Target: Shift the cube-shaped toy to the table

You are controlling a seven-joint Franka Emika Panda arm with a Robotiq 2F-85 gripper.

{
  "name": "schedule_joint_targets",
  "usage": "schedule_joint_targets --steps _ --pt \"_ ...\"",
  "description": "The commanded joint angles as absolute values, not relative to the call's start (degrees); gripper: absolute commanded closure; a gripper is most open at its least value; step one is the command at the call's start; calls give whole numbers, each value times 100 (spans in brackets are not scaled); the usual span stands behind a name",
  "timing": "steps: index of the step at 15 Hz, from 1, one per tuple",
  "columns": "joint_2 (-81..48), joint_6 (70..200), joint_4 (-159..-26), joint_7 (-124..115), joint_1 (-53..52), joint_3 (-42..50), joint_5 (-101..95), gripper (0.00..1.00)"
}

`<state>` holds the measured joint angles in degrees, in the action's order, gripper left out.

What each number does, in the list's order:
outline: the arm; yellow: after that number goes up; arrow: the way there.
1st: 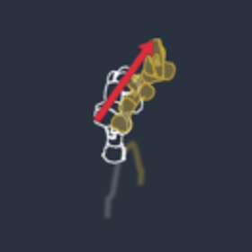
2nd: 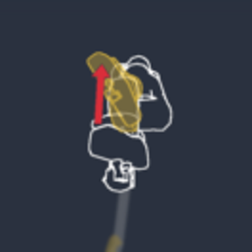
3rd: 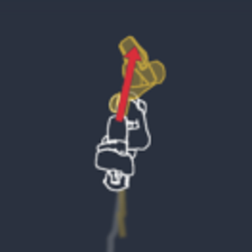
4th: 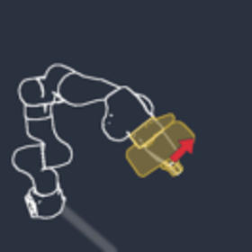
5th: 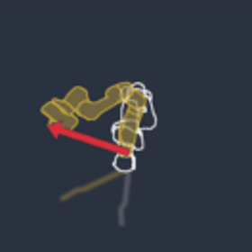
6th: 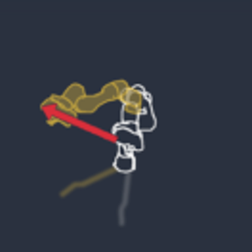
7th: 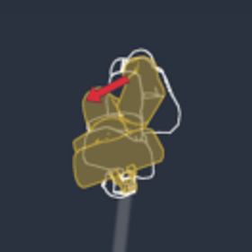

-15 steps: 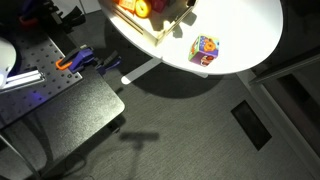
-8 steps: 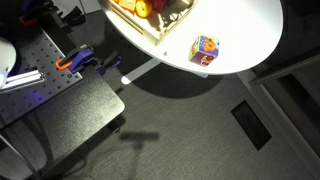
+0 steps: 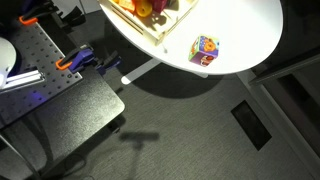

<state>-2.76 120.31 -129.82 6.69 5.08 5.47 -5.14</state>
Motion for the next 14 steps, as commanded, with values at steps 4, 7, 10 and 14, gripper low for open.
schedule_joint_targets --steps 4,7,10,14 --pt "850 11616 -13539 504 407 429 -544 0" --pt "1188 11664 -13685 307 395 404 -498 0" --pt "1405 11735 -13799 125 406 387 -504 0" --pt "1168 11677 -13640 314 399 414 -512 0"
